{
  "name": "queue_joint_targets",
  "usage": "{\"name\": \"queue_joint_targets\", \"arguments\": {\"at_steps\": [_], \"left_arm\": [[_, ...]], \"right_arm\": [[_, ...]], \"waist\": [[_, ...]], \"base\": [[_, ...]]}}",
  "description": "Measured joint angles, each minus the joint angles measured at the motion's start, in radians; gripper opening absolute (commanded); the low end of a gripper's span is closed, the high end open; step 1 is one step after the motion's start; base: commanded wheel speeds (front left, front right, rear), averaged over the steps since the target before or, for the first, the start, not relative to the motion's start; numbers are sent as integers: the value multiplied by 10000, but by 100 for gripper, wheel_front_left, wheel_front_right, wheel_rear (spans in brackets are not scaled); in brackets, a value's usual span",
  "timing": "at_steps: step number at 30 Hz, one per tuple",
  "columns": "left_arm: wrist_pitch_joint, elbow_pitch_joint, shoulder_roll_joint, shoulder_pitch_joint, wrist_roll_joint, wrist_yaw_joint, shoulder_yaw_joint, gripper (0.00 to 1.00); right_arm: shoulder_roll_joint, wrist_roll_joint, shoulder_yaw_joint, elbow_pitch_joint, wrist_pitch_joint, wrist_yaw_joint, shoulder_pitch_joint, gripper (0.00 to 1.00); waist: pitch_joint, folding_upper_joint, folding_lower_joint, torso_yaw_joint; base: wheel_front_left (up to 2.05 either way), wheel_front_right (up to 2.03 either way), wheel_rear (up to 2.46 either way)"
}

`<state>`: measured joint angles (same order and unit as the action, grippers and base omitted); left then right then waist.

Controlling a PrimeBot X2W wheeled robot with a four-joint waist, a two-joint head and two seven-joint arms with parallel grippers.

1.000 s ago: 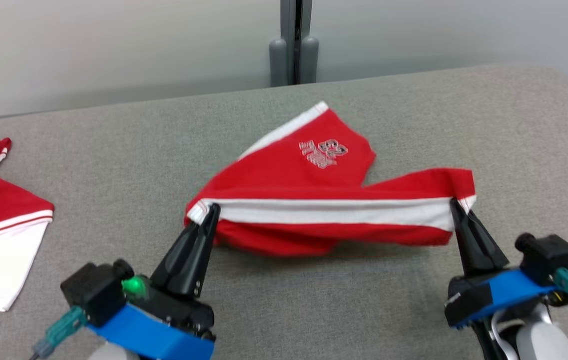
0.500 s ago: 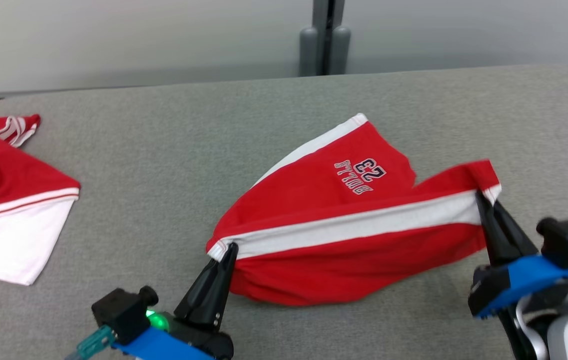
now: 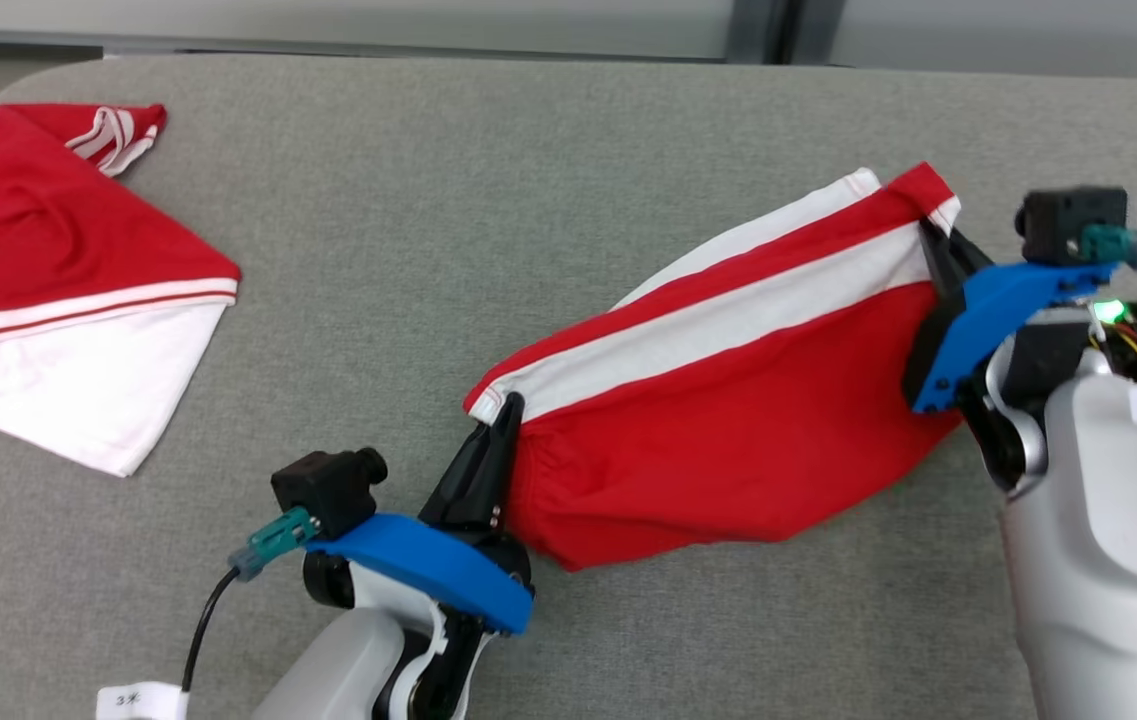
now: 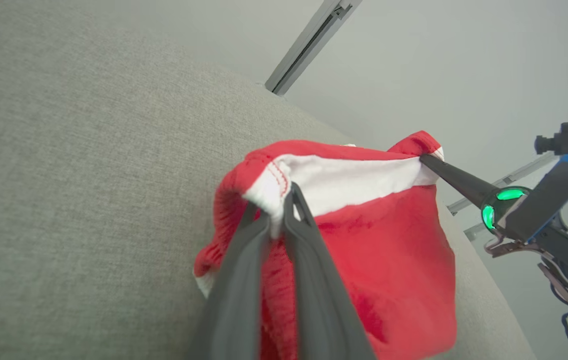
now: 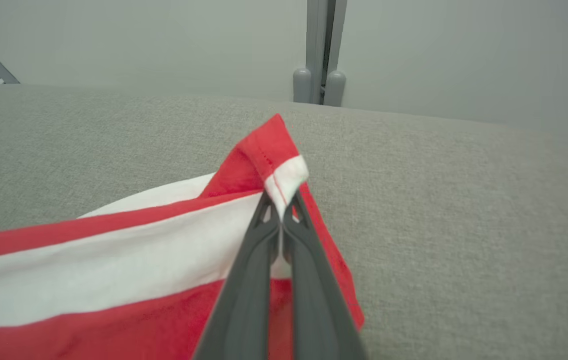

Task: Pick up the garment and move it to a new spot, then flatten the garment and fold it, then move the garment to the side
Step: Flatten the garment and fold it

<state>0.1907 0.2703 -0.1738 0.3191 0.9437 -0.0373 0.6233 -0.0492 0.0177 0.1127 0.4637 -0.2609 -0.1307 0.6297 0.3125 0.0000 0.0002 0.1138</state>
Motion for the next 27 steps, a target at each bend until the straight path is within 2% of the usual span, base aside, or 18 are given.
{"name": "queue_joint_targets", "arguments": {"at_steps": [11,12,14,15,16,18,19,20,24,27], "left_arm": [[155,1850,901,1083,405,-42,-180,0],[182,1969,940,1173,407,-31,-173,0],[219,2167,1018,1296,462,-33,-155,0],[226,2255,1062,1349,516,-13,-146,0],[240,2337,1095,1389,525,17,-121,0],[278,2468,1139,1455,585,67,-58,44],[257,2529,1151,1496,608,107,6,87],[224,2562,1164,1520,614,115,46,100],[221,2523,1158,1536,608,150,228,100],[284,2305,903,1475,253,247,372,100]], "right_arm": [[-165,-911,654,3260,637,-2,2253,0],[-186,-1016,679,3469,765,-2,2378,8],[-219,-1149,709,3904,1005,-2,2631,41],[-226,-1183,717,4094,1114,-2,2747,98],[-230,-1231,732,4299,1237,-2,2850,100],[-257,-1300,750,4617,1486,0,2999,100],[-278,-1344,748,4773,1632,0,3070,100],[-301,-1381,757,4915,1751,0,3134,100],[-385,-1432,709,5421,2157,0,3321,100],[-514,-1436,556,5722,2378,0,3424,100]], "waist": [[542,0,0,519],[565,0,0,543],[599,0,0,583],[612,0,-1,598],[621,0,-1,613],[628,0,0,629],[625,0,-1,629],[618,0,-1,626],[535,0,-1,578],[420,0,-1,521]], "base": [[0,0,0],[0,0,0],[0,0,0],[0,0,0],[0,0,0],[0,0,0],[0,0,0],[0,0,0],[0,0,0],[0,0,0]]}}
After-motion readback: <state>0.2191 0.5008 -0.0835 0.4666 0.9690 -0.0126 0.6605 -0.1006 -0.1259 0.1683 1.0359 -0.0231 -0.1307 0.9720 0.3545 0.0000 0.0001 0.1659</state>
